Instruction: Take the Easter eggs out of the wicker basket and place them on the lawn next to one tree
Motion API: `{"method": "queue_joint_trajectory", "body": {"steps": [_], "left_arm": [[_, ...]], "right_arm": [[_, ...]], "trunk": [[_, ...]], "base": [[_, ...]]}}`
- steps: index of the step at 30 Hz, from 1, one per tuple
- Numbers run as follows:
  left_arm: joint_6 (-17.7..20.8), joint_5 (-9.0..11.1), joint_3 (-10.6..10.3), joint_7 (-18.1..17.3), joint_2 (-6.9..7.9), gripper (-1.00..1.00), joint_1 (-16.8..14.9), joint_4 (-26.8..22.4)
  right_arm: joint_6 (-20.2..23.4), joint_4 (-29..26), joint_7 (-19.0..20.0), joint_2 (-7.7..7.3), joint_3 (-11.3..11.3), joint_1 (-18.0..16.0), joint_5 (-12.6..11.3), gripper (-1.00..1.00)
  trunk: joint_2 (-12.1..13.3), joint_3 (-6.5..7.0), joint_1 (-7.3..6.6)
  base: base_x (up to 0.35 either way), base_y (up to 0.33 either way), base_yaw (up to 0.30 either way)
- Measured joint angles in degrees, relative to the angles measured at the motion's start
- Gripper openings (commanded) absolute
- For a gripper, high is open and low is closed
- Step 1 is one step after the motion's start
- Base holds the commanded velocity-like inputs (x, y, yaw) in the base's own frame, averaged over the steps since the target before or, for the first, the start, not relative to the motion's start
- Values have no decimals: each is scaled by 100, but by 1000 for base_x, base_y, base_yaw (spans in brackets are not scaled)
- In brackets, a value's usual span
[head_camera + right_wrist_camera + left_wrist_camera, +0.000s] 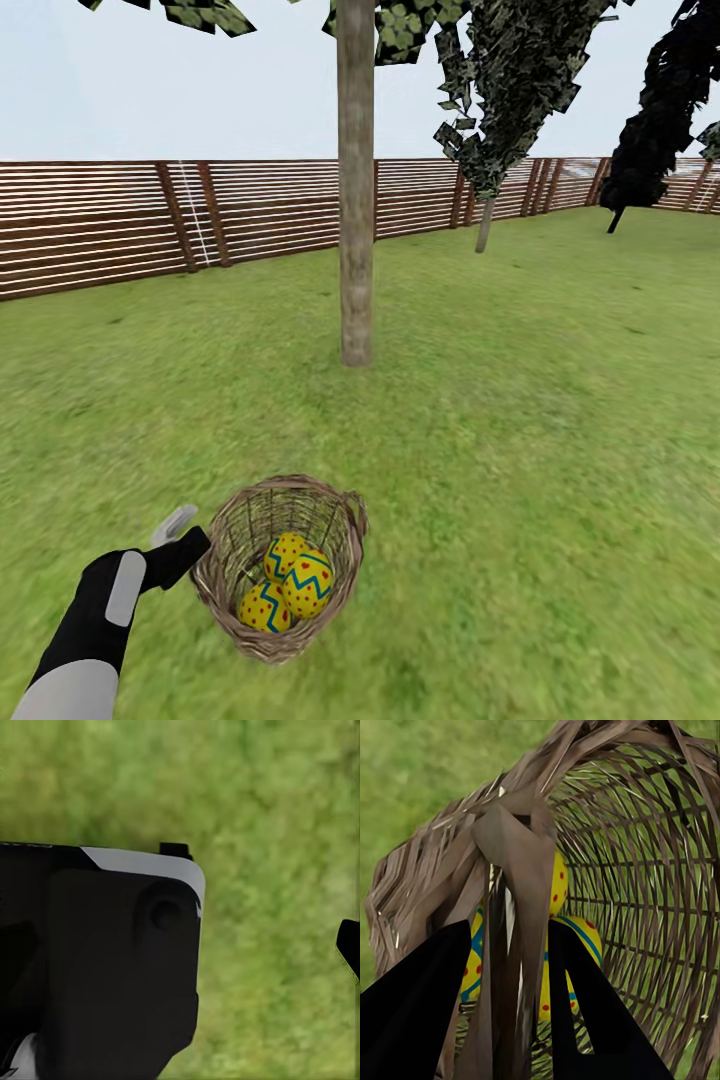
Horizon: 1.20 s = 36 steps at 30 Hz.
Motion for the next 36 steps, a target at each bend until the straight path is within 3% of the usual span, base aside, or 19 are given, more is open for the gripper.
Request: {"method": "queue_joint_trajectory", "body": {"steps": [36], "left_arm": [[4,-36,3,1,8,-100,1,0]], "right_arm": [[-7,-23,-2,9,-8,-1,-50,100]], "trunk": [[1,35,1]], "base": [[187,0,-21]]}}
